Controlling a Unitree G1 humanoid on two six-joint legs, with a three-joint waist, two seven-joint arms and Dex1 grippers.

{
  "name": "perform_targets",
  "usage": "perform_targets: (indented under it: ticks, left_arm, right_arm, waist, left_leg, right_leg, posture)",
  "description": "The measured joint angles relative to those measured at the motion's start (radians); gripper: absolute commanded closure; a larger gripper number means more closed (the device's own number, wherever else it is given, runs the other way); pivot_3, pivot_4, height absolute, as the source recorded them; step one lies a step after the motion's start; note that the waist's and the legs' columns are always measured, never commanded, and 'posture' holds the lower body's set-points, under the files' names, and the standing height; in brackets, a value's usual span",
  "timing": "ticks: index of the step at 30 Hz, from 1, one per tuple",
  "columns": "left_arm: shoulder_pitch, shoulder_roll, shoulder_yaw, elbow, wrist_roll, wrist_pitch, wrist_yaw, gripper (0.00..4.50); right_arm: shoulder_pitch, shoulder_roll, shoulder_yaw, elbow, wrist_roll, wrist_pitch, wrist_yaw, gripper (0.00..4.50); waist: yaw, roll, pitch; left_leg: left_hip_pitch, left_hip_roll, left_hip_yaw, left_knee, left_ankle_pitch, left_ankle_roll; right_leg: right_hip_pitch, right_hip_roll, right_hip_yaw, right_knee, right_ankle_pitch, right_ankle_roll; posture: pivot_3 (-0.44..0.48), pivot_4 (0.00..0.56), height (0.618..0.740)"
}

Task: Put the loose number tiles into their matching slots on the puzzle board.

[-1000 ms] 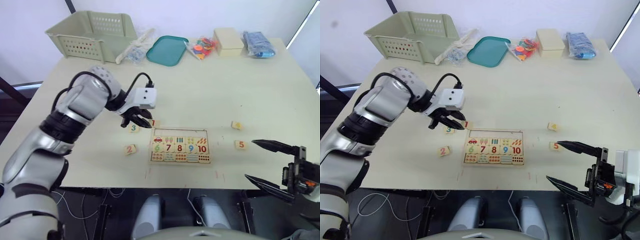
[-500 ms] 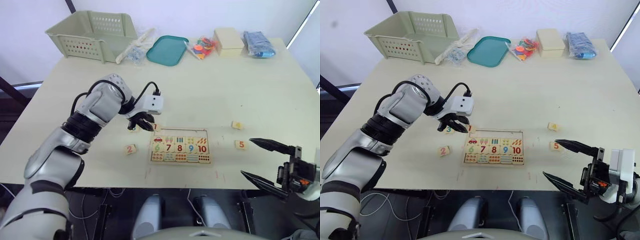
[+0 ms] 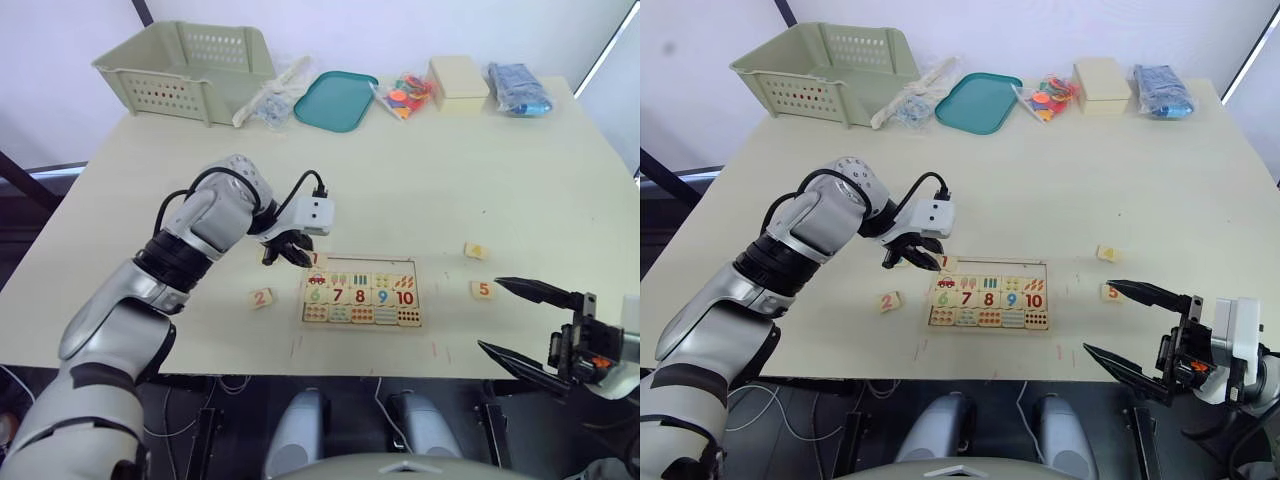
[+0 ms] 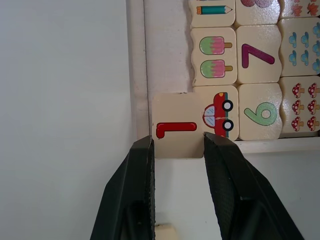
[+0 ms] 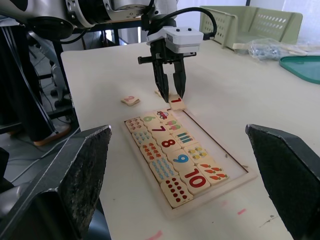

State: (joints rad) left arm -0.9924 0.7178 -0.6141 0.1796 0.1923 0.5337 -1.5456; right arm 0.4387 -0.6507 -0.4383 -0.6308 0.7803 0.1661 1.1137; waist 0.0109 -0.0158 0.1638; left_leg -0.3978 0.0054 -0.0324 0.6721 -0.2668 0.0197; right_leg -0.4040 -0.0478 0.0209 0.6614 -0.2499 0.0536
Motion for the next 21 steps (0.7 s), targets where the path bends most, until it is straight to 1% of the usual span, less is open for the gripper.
perform_targets:
  ticks: [9,21]
  left_arm:
    - [0.000,-0.025,-0.005,0.009,0.027,-0.005,-0.001,3.57]
    - [0.000,-0.036,-0.006,0.038,0.053,-0.030,-0.001,3.57]
  right_arm:
    - [0.024,0.009,0.000,-0.001,0.000,-0.017,-0.006,0.00]
    - [0.046,0.010,0.000,-0.023,-0.001,-0.018,-0.014,0.00]
  waist:
    - [0.000,0.000,0.000]
    - [0.000,0.000,0.000]
  left_leg:
    - [0.000,0.000,0.000,0.000,0.000,0.000]
    - [0.000,0.000,0.000,0.000,0.000,0.000]
  right_leg:
    - [0.000,0.000,0.000,0.000,0.000,0.000]
    - [0.000,0.000,0.000,0.000,0.000,0.000]
  posture:
    - [0.000,0.150,0.740]
    - [0.000,0.150,0.740]
